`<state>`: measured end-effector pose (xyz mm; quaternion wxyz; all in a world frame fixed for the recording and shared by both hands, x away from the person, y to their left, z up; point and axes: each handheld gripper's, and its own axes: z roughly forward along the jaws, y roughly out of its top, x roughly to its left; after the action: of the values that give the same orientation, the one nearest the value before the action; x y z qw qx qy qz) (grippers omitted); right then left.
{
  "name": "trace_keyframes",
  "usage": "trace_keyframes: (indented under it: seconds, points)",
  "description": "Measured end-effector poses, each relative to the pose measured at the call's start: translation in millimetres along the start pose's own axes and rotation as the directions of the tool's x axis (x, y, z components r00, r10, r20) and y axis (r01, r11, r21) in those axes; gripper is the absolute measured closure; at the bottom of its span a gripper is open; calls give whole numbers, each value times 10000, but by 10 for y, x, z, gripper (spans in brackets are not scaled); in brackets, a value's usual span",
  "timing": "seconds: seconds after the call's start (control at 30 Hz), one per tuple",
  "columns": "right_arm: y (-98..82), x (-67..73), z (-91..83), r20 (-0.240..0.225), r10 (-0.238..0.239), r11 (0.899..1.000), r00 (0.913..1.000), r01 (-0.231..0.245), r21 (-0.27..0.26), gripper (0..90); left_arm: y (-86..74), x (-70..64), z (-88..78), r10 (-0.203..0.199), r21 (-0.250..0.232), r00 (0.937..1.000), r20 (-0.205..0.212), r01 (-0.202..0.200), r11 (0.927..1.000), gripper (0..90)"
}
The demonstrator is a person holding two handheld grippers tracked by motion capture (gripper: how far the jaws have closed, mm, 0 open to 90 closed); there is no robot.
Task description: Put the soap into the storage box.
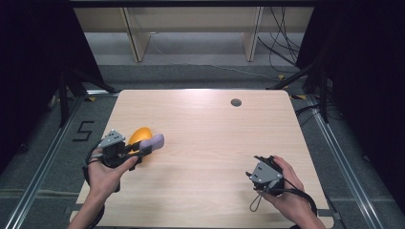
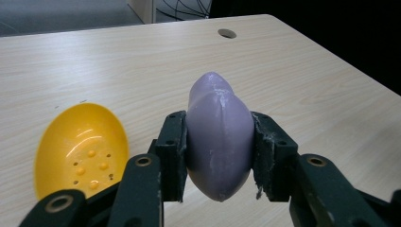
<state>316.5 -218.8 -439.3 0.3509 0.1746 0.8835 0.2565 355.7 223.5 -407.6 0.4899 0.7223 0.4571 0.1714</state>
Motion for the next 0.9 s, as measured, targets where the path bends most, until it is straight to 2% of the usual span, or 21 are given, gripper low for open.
trace_keyframes:
  seconds: [0.07,0.1,0.23,0.67,0.8,0.9]
  points:
    - [2,-7,5,-52,-178,9998,9998,178,-41,412,-4,10,1,-29,-12,9999,-152,29,10000,591]
    - [2,-6,6,-66,-179,9998,9998,179,-36,412,-6,16,4,-78,-31,9999,-147,78,10000,591]
    - [3,-7,5,-27,-162,9999,9999,162,-45,412,-4,33,10,-108,-52,9983,-567,105,9999,591]
    - [-1,-6,7,-66,-169,9999,9998,169,-30,413,0,99,57,-261,-182,9930,-1154,242,9995,591]
    - [1,-5,10,-82,-161,9999,9998,161,-17,412,-1,118,76,-317,-163,9867,-1595,294,9994,591]
    - [1,-4,11,-91,-161,9999,9998,161,-11,412,-8,151,103,-365,-215,9771,-2098,327,9992,591]
